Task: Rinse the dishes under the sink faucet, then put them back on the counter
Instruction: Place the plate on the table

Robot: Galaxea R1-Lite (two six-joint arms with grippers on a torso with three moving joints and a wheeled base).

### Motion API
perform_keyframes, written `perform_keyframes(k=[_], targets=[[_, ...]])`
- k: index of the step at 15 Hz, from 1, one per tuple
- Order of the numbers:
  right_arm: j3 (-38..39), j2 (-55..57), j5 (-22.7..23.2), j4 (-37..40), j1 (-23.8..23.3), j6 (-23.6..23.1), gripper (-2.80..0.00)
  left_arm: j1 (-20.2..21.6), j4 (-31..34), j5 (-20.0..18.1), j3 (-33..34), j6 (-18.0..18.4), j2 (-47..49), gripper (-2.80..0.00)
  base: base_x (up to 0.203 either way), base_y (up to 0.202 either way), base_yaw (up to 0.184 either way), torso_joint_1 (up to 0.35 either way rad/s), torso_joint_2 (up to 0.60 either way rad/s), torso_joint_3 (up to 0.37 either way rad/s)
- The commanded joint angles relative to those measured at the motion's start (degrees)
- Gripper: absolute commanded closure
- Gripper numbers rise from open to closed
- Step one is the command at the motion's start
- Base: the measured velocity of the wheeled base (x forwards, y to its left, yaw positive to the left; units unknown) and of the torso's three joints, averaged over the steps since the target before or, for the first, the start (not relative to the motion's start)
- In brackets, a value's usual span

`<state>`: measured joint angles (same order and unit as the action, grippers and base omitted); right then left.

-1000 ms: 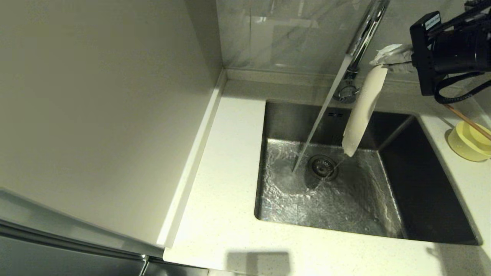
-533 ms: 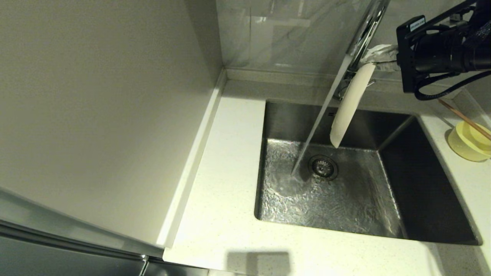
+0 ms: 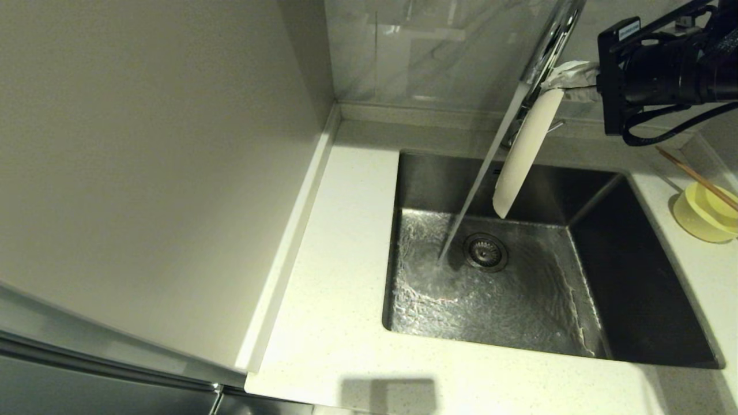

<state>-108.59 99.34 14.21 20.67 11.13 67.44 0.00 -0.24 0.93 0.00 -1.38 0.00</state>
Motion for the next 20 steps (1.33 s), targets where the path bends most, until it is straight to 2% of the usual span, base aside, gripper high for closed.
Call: perform_keyframes(k=[1, 8, 20], targets=[[0.0, 0.2, 0.3, 0.2, 0.0, 1.2, 0.0, 0.0, 0.0, 0.0, 0.0, 0.0, -0.1, 0.0, 0.0, 0.0, 0.0, 0.0, 0.0, 0.0], [0.0, 1.2, 3.3, 0.1, 0.1, 1.2, 0.0, 0.0, 0.0, 0.0, 0.0, 0.0, -0.1, 0.0, 0.0, 0.0, 0.0, 0.0, 0.0, 0.0], [-0.4, 2.0, 4.9, 0.1, 0.4, 1.5, 0.0, 0.0, 0.0, 0.0, 0.0, 0.0, -0.1, 0.0, 0.0, 0.0, 0.0, 0.0, 0.0, 0.0]])
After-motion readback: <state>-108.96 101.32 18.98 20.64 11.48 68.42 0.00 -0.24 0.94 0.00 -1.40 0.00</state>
